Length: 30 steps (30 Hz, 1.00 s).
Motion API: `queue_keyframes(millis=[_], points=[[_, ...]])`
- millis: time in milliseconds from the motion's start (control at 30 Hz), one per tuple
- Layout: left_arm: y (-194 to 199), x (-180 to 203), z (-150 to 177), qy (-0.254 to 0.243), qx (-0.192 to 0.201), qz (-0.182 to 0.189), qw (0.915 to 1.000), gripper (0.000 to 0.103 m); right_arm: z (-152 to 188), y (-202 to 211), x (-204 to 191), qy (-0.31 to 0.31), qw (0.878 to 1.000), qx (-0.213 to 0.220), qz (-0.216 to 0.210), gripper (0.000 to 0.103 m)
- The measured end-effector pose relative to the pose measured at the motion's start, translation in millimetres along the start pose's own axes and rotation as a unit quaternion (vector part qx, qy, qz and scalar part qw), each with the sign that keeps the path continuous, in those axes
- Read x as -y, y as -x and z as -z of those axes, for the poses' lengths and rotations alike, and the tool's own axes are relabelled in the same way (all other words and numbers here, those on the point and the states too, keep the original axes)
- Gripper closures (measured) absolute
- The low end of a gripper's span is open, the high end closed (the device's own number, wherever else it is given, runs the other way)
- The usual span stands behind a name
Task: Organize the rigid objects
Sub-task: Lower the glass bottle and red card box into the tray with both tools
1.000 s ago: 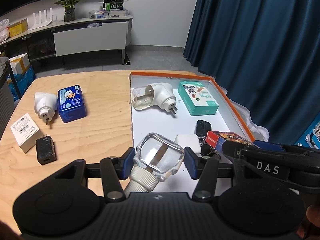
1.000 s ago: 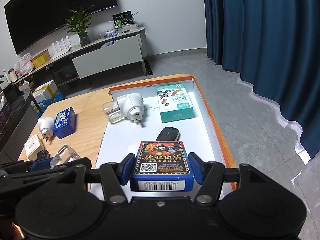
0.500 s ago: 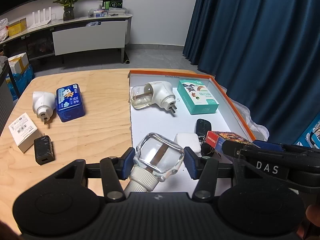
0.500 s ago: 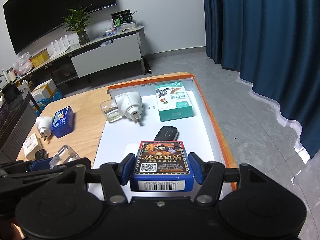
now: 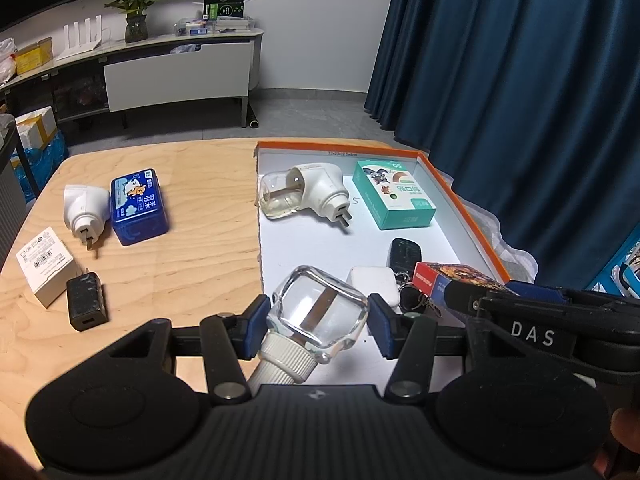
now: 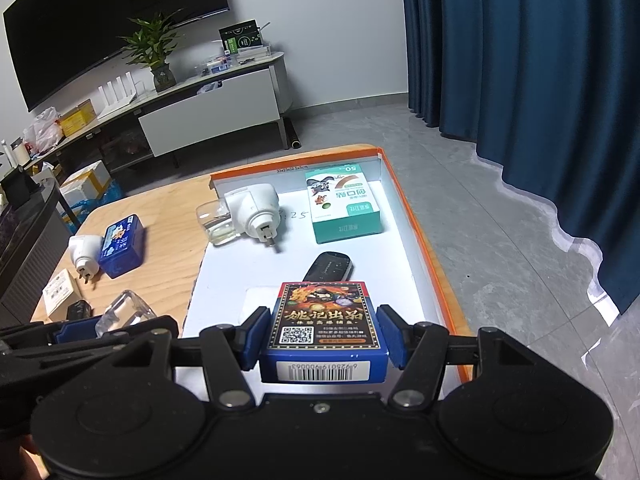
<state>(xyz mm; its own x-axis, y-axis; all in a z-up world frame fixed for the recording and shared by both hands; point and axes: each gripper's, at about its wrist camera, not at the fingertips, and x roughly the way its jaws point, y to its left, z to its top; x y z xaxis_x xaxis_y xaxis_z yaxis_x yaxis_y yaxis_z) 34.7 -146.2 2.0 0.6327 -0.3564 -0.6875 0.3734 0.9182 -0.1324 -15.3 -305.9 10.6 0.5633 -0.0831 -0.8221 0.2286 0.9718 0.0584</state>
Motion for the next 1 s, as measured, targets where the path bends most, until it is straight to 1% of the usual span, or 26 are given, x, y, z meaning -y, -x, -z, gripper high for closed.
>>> queue_keyframes(millis=[1000], points=[[-7.4,0.9,2.1,0.002,-0.007,0.001,1.0,0.05,-0.2,-2.9,4.5,-0.003,1.0,-0.001,0.004,0.032]])
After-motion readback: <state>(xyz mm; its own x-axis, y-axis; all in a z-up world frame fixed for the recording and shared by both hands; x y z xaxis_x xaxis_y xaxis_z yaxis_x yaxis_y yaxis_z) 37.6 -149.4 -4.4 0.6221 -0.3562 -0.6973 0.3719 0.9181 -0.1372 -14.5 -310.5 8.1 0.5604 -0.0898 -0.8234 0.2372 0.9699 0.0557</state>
